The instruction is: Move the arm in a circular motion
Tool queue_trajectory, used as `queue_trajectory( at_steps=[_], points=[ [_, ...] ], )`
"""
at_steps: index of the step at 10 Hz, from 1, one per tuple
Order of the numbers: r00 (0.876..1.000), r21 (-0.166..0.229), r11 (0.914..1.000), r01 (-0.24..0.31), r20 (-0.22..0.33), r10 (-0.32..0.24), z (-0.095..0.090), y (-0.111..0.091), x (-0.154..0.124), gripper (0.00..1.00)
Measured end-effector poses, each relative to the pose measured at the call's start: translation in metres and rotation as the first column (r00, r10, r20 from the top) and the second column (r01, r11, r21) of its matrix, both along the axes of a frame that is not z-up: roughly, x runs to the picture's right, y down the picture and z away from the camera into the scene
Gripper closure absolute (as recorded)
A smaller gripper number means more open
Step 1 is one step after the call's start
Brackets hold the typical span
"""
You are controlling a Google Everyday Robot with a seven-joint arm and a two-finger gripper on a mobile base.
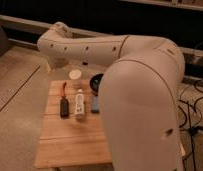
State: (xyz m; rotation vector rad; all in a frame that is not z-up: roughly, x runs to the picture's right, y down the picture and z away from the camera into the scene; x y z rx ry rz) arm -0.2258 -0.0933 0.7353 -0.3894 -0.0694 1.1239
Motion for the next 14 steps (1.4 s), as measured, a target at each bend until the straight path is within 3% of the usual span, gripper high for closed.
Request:
queue_trajectory(
  at_steps=[2,6,8,9,11,12,13,14],
  points=[
    [0.998,-0.011,0.9987,0.050,0.030,-0.050,-0.016,0.021,-0.017,0.35],
    [0.998,-0.008,0.9984,0.057,0.010,-0.057,-0.046,0.060,-0.014,0.35],
    [0.998,0.009,0.9995,0.030,-0.058,-0.029,-0.058,0.071,0.019,0.35],
    [0.993,0.023,0.9997,-0.011,-0.114,0.014,-0.066,0.073,0.050,0.35],
    [0.976,0.039,0.9952,-0.090,-0.195,0.096,-0.076,0.073,0.099,0.35],
    [0.951,0.043,0.9850,-0.167,-0.256,0.173,-0.078,0.069,0.139,0.35],
    [0.937,0.039,0.9763,-0.213,-0.274,0.215,-0.076,0.065,0.157,0.35],
    [0.918,0.029,0.9577,-0.286,-0.278,0.283,-0.068,0.055,0.176,0.35]
  ],
)
